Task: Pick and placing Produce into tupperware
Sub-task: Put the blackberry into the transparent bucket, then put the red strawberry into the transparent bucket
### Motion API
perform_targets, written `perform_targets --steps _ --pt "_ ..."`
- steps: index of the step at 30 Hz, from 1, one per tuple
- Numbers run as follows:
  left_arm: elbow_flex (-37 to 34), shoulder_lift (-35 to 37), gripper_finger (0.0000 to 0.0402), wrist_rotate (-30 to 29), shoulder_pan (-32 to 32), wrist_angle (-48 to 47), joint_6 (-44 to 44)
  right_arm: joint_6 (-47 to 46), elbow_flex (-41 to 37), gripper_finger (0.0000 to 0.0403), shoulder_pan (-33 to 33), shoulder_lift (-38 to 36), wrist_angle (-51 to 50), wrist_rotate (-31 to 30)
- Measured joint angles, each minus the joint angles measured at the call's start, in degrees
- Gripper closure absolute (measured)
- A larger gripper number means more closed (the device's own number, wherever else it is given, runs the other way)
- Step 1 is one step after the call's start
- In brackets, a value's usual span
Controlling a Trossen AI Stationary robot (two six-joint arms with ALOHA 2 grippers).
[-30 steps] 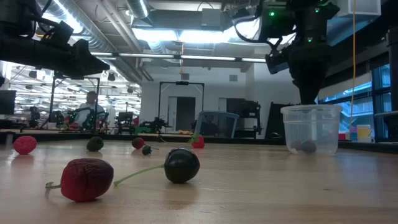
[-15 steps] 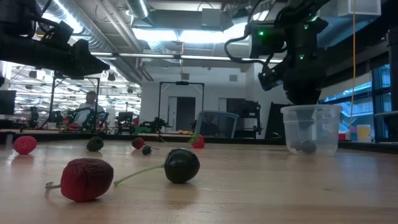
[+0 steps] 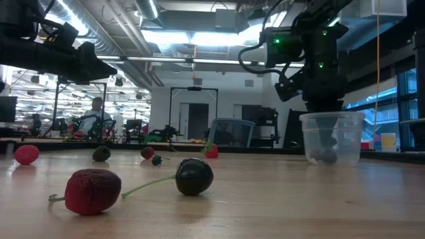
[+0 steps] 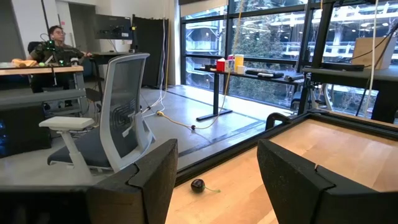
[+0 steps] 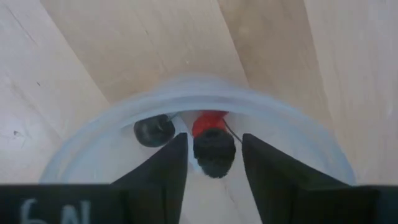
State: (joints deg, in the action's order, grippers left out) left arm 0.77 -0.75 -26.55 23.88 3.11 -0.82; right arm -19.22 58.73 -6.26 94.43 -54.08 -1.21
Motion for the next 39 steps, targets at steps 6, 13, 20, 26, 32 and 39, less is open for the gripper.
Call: perform_targets --steps 6,13,20,26,32,39 --pt "0.0 0.0 0.0188 0.0 0.0 0.0 0.0 0.0 0.5 0.0220 0.0 -0.2 -2.1 0.0" --pt "0.0 0.0 0.0188 0.0 0.0 0.0 0.0 -0.1 6.4 0.0223 0.0 -3.6 -9.6 -1.2" --pt "0.0 0.0 0.0188 0.0 0.0 0.0 0.0 3.6 13.6 0.0224 0.0 -6.2 -1.4 -10.1" --pt "0.0 0.0 0.0188 0.0 0.0 0.0 0.0 20.8 14.1 0.0224 0.2 -4.4 24.1 -10.3" --pt "0.0 0.0 0.0188 0.0 0.0 0.0 0.0 29.1 14.1 0.0224 0.1 1.5 35.8 -10.2" --pt "0.0 0.0 0.0188 -0.1 0.0 0.0 1.4 32.0 14.1 0.0224 0.1 12.7 40.7 -10.3"
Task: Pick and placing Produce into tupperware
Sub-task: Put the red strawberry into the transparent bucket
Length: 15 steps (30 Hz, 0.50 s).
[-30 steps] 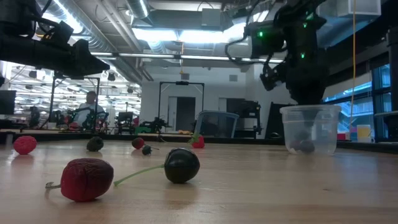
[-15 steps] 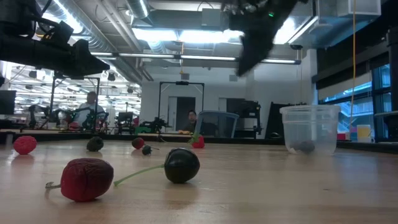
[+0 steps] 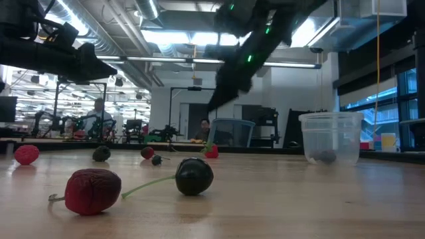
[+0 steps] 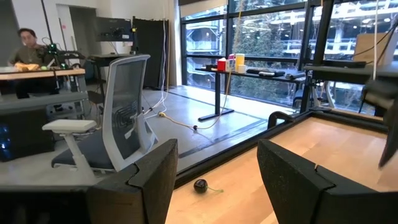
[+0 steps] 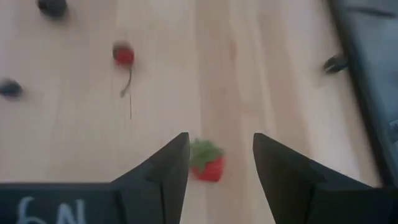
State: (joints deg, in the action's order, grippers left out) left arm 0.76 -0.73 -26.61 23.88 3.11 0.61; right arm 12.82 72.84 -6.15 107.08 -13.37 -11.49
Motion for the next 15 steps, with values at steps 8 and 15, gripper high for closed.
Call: perform_targets --steps 8,15 --pt "0.0 0.0 0.0188 0.0 0.0 0.0 0.7 4.2 0.0 0.0224 0.0 8.2 4.3 -7.2" --pt "0.0 0.0 0.0188 0.0 0.0 0.0 1.5 5.9 0.0 0.0224 0.0 8.8 5.6 -8.3"
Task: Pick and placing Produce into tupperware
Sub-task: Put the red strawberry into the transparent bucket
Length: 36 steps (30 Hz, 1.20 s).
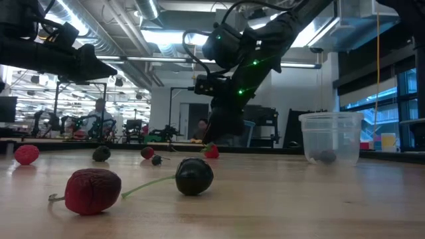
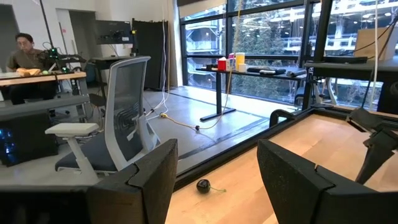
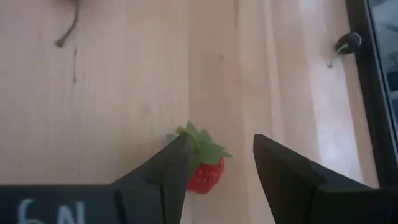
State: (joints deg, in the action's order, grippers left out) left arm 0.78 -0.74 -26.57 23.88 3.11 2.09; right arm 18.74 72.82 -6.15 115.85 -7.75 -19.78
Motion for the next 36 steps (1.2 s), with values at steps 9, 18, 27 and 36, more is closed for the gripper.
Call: perform_targets --steps 9,18,27,36 --pt "0.0 0.0 0.0188 0.0 0.0 0.0 0.0 1.1 0.0 0.0224 0.1 0.0 -0.6 2.9" --pt "0.0 0.0 0.0188 0.0 0.0 0.0 0.0 1.3 0.0 0.0244 0.1 0.0 -0.2 7.5" --pt "0.0 0.0 0.0188 0.0 0.0 0.0 0.0 1.2 0.0 0.0280 0.0 0.0 0.6 7.8" --pt "0.0 0.0 0.0188 0.0 0.0 0.0 0.0 1.2 0.0 0.0287 -0.1 0.0 0.7 7.8"
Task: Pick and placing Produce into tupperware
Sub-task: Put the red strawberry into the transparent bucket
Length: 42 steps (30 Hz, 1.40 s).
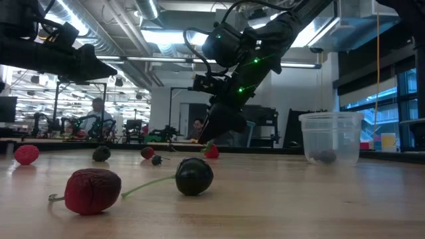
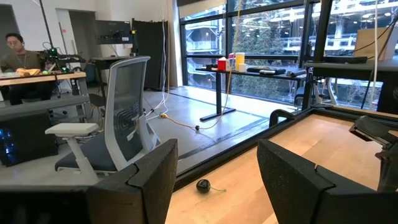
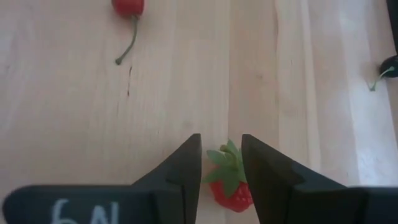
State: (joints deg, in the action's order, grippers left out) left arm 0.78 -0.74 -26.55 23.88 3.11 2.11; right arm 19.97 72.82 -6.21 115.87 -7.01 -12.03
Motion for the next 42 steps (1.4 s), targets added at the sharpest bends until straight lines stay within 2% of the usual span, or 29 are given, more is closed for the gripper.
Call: perform_targets --steps 10,15,33,42 --pt "0.0 0.0 0.0188 0.0 0.0 0.0 0.0 1.5 0.0 0.0287 -0.4 2.7 1.4 -0.2" --pt "0.0 0.0 0.0188 0.0 0.0 0.0 0.0 2.8 0.0 0.0287 -0.4 4.0 2.4 -4.8" --pt "0.0 0.0 0.0188 -0.4 0.0 0.0 0.1 2.7 0.0 0.0287 -0.4 3.9 2.3 -5.1" --pt "0.0 0.0 0.0188 -0.4 0.0 0.0 0.1 2.6 0.0 0.0298 -0.4 3.9 2.0 -10.8"
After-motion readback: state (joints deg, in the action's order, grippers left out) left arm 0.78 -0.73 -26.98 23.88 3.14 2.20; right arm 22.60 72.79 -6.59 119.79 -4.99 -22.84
